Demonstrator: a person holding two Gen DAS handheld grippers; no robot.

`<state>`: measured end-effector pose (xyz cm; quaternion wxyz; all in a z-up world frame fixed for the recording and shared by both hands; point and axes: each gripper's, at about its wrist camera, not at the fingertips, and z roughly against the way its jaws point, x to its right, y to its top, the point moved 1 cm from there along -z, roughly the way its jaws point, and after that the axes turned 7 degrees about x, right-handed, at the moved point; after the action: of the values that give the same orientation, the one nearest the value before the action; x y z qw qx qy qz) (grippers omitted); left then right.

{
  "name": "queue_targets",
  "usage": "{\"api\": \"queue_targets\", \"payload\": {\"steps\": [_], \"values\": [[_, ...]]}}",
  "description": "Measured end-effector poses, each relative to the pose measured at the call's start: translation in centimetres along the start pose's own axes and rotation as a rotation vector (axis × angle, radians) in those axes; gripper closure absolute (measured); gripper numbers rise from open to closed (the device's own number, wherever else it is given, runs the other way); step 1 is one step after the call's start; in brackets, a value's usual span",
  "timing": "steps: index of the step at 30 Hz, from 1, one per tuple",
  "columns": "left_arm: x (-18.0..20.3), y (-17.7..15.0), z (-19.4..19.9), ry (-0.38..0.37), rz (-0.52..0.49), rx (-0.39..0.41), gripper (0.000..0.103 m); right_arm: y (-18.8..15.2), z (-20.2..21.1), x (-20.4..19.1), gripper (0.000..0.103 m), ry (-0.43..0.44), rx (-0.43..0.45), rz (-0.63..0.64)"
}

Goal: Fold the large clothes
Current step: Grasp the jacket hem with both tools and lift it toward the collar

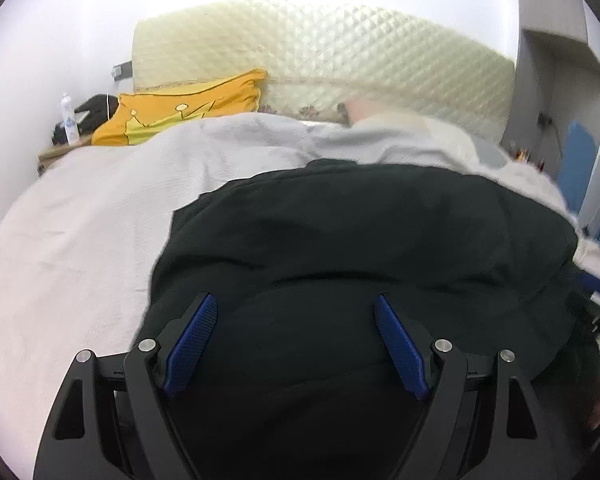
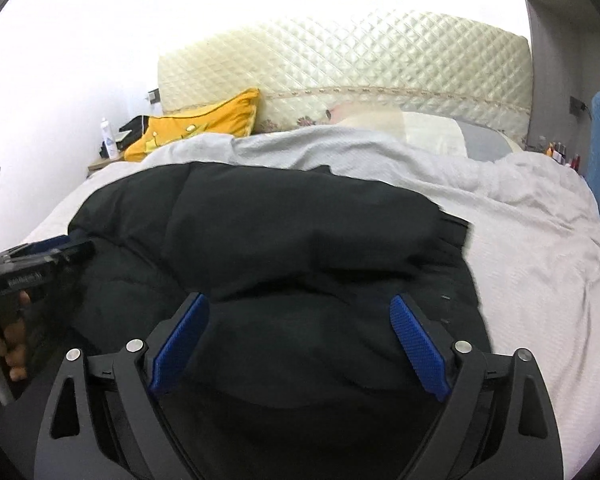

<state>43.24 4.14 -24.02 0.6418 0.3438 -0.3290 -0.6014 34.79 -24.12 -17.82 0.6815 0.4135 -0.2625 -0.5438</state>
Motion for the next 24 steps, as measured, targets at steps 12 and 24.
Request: {"api": "queue_targets", "payload": {"steps": [12,24], "values": [[-0.7,-1.1,-2.4,0.022,0.000,-0.058,0.020,-3.6,-2.9,4.7,0.025,-0.022,-0.078,-0.104],[-0.7,-1.4,-2.5,0.026,0.012,-0.057,0.019,-3.8,-4.2,4.7,0.018,-0.021,-0.107,-0.081]]}}
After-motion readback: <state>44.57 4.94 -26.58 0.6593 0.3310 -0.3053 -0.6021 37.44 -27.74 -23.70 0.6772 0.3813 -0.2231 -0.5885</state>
